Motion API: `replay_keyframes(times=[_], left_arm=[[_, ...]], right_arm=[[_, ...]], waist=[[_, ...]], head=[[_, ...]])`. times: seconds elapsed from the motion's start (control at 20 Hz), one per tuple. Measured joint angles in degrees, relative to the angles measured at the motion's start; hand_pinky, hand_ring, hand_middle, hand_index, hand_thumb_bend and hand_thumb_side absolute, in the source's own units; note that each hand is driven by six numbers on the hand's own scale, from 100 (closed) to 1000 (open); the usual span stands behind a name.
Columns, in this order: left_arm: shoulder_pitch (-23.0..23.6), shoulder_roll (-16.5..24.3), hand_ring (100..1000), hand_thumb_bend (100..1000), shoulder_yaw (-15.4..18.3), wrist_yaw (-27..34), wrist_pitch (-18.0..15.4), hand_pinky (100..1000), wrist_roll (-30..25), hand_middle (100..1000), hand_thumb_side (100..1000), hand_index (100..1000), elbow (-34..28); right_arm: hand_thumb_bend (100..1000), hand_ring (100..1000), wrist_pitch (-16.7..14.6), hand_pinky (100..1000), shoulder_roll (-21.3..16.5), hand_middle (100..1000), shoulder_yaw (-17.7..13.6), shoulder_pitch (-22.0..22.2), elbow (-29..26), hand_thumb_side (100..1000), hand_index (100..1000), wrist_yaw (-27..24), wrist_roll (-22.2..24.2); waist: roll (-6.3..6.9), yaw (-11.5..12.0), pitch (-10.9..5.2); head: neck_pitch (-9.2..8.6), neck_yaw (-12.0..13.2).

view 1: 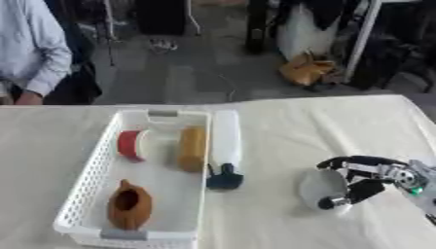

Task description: Pick up objects on the table and place them in the box.

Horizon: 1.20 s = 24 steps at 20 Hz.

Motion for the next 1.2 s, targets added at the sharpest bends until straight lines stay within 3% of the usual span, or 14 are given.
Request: replay_keyframes(times=[0.65,1.2], left_arm=[[0.1,0.0,969,100,0.0,0.1,0.1,997,-0.1,865,1000,896,0.0],[0.1,0.0,969,100,0.1,0.1,0.1,998,-0.1,864,1000,894,0.0]], right_arm=[[755,993,-1.4,779,0.7,989,0.0,-0.8,1.5,650,1000,2.5,0.0],[689,939,-1.9,643,0.8,975,0.0,-0.8,1.9,617,1000,3.9,-0.5]], waist=[[0.01,0.0,0.01],[0.03,0.1,0.02]], head=[[0.00,0.0],[0.01,-0.1]])
